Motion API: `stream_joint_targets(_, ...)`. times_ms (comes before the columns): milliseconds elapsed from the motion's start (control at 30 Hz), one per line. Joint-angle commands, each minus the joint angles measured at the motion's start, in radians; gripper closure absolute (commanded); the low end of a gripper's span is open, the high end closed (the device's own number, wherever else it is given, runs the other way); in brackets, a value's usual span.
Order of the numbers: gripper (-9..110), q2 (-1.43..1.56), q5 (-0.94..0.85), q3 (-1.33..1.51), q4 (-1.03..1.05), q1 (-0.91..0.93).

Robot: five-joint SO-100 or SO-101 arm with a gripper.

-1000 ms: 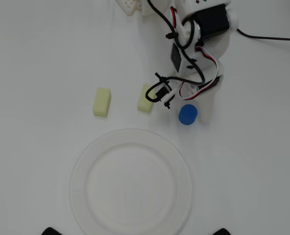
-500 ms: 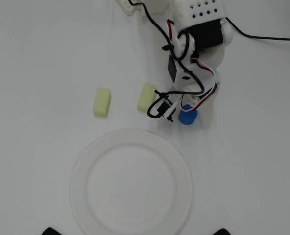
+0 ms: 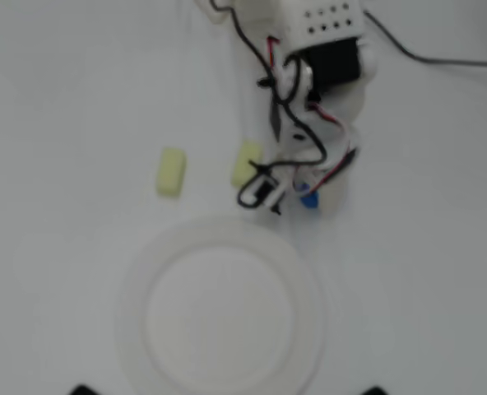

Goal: Grasp a blue block and put it in the dish.

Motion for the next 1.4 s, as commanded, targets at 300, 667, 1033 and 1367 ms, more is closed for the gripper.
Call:
stream_joint_targets(300,101,0.123,0.069,0.005,0.028,-0.009)
stream_joint_targets(667,101,0.838,-0.009,0.295,-0.103,0.103)
stream_joint_targets(1033,101,1.008,-0.021,0.721,-0.739,0.282)
stream_joint_targets(1367,101,0.449,0.069,0.330,-0.776,0.327)
